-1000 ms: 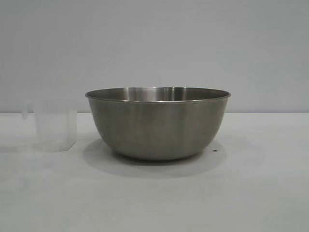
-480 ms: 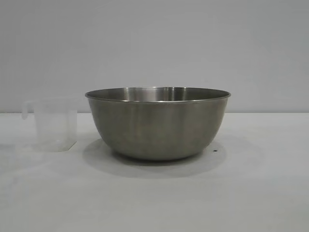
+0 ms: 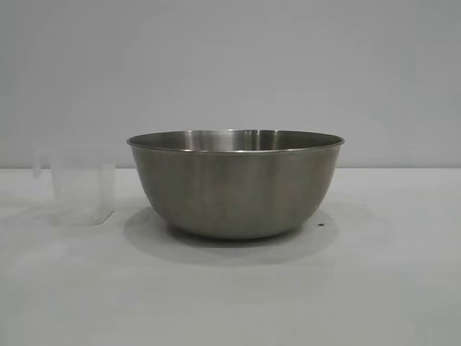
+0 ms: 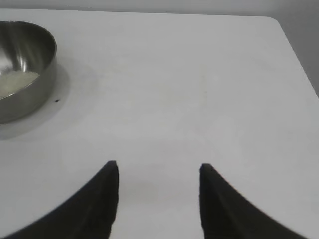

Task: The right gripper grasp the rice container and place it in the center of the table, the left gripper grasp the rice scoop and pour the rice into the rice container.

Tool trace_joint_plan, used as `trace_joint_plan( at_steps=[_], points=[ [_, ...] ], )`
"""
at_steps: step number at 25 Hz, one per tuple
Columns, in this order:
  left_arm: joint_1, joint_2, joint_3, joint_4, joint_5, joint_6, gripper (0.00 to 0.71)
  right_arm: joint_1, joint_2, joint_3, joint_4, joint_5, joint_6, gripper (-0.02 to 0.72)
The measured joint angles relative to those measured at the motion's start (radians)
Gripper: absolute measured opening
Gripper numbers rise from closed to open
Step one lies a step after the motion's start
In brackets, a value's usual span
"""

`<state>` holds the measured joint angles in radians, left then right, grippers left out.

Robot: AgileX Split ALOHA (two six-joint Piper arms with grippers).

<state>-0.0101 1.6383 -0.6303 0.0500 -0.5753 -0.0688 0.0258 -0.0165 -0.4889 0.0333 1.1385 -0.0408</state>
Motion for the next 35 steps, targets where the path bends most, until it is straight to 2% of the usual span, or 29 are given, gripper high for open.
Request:
trace_joint_plan(
  at_steps=[8, 9, 10, 19, 28, 35],
  points=[
    [0.000, -0.059, -0.179, 0.022, 0.456, -0.007, 0.117, 0.000, 0.000, 0.000, 0.000, 0.000, 0.000, 0.321],
    [0.000, -0.060, -0.204, 0.022, 0.514, -0.007, 0.161, 0.000, 0.000, 0.000, 0.000, 0.000, 0.000, 0.321],
    [0.000, -0.060, -0.229, 0.022, 0.583, -0.007, 0.170, 0.000, 0.000, 0.000, 0.000, 0.000, 0.000, 0.321],
    [0.000, -0.062, -0.432, 0.022, 1.051, 0.011, 0.167, 0.000, 0.000, 0.000, 0.000, 0.000, 0.000, 0.321],
    [0.000, -0.064, -0.578, 0.020, 1.399, 0.058, 0.167, 0.000, 0.000, 0.000, 0.000, 0.000, 0.000, 0.321],
    [0.000, -0.145, -0.585, -0.006, 1.560, 0.104, 0.167, 0.000, 0.000, 0.000, 0.000, 0.000, 0.000, 0.321]
  ],
)
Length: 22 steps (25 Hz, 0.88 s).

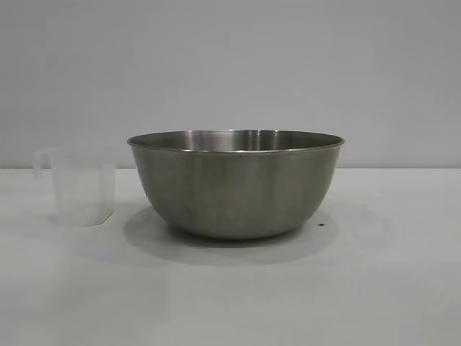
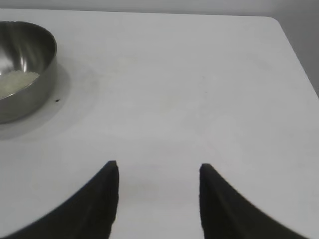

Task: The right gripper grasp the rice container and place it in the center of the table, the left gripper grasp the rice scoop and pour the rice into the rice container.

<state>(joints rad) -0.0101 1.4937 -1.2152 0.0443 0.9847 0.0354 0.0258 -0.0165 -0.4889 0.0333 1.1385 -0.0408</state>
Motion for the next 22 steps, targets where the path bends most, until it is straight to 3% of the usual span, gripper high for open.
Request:
trace_joint_plan(
  at_steps=[10, 22],
  points=[
    [0.000, -0.186, 0.015, -0.031, 0.165, 0.030, 0.167, 0.000, 0.000, 0.000, 0.000, 0.000, 0.000, 0.321],
    [0.000, -0.515, 0.223, -0.053, 0.252, 0.047, 0.167, 0.000, 0.000, 0.000, 0.000, 0.000, 0.000, 0.321]
  ],
)
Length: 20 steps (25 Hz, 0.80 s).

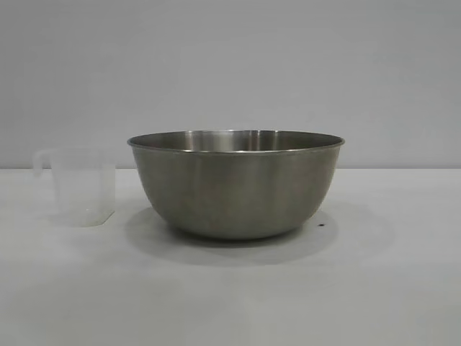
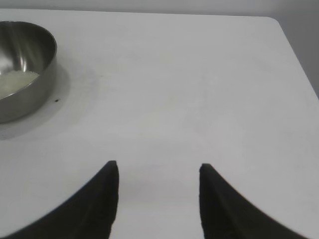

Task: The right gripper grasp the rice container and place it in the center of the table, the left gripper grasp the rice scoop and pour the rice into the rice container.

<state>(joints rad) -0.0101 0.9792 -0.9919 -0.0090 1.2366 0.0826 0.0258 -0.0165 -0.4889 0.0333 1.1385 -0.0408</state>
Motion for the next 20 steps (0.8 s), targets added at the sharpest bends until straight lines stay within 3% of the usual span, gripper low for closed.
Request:
trace_joint_plan(
  at_steps=[12, 20],
  points=[
    [0.000, -0.299, 0.239, -0.037, 0.010, 0.004, 0.167, 0.000, 0.000, 0.000, 0.000, 0.000, 0.000, 0.321],
    [0.000, -0.414, 0.361, -0.050, -0.061, 0.004, 0.167, 0.000, 0.000, 0.000, 0.000, 0.000, 0.000, 0.321]
  ],
)
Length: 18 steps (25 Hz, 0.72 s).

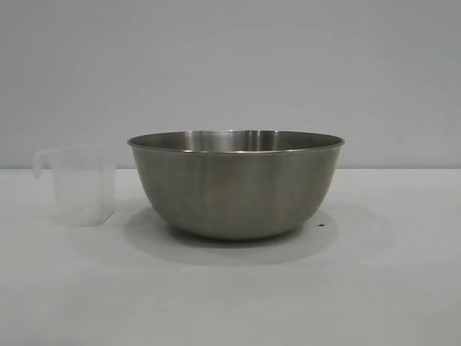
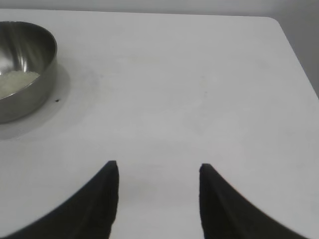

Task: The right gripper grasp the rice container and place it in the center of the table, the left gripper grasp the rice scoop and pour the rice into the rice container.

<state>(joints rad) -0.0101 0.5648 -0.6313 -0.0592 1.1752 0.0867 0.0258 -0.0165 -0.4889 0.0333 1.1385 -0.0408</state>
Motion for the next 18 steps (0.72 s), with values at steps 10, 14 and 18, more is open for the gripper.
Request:
trace_joint_plan(
  at_steps=[10, 14, 18],
  points=[
    [0.000, -0.007, 0.099, 0.000, -0.063, 0.000, 0.167, 0.000, 0.000, 0.000, 0.000, 0.000, 0.000, 0.321],
    [0.000, -0.007, 0.137, -0.001, -0.076, 0.000, 0.167, 0.000, 0.000, 0.000, 0.000, 0.000, 0.000, 0.321],
    [0.000, -0.007, 0.140, -0.001, -0.081, 0.000, 0.167, 0.000, 0.000, 0.000, 0.000, 0.000, 0.000, 0.321]
  ],
)
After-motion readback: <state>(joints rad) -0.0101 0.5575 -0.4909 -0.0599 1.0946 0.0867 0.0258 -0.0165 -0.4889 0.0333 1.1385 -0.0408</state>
